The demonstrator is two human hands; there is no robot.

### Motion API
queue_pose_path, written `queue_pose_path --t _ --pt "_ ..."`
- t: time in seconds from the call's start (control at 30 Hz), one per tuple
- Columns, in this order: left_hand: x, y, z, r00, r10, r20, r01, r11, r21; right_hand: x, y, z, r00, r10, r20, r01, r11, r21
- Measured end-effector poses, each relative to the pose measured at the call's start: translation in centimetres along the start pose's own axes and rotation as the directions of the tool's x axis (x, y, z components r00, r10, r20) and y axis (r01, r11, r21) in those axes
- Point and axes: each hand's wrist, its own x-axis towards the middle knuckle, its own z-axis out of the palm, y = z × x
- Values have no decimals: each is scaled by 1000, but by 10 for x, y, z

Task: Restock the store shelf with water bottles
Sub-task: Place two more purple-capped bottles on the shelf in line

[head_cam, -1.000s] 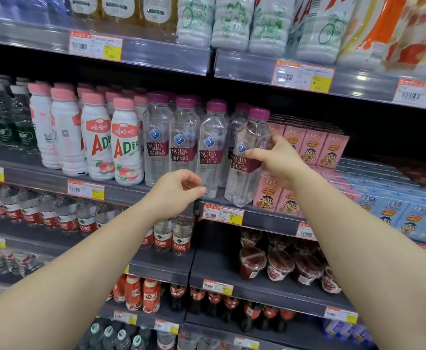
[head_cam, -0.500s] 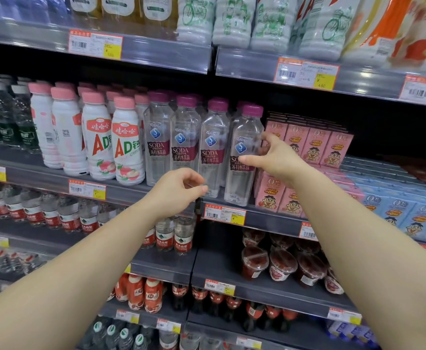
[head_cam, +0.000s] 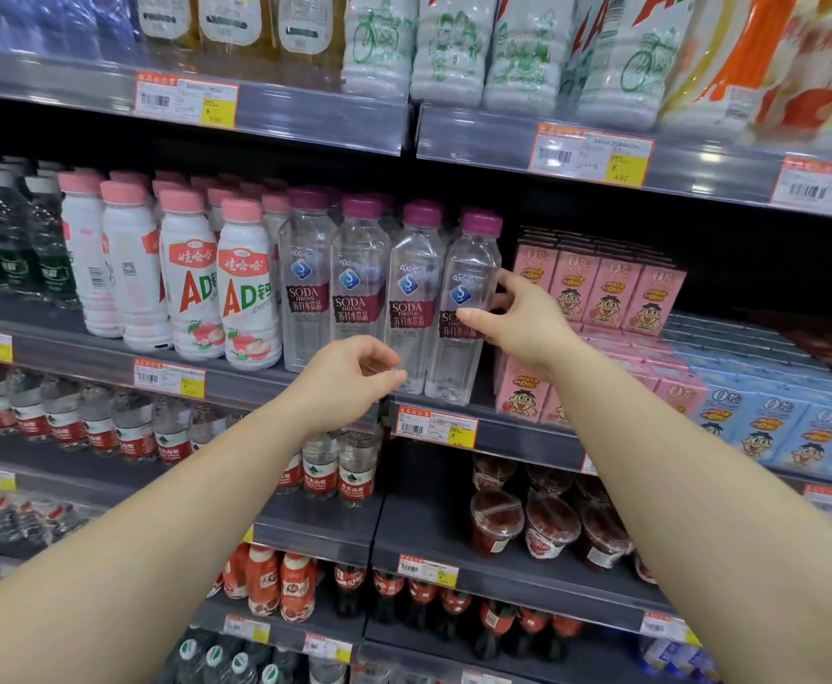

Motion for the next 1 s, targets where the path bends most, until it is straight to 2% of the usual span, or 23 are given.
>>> queue_pose_path --t 0.43,0.7,0.77,0.83,0.93,1.0 --pt "-2 0 -4 1000 -25 -9 25 999 32 -2 -2 5 1000 11 -2 -11 999 -40" --pt "-6 2 -5 999 -38 -2 38 997 68 -2 -2 8 999 35 -3 -35 999 0" --pt "-8 3 -9 999 -40 -18 42 994 98 -5 -4 10 995 63 -72 -63 998 0" --pt "-11 2 -13 998 -49 -47 55 989 137 -13 -4 14 970 42 -238 -36 999 29" --pt "-17 0 -18 993 -40 -113 65 972 228 -37 -9 26 883 -111 -457 177 979 105" --pt "-21 -6 -20 986 -37 -164 85 952 294 -49 -8 43 868 -232 -438 282 958 50"
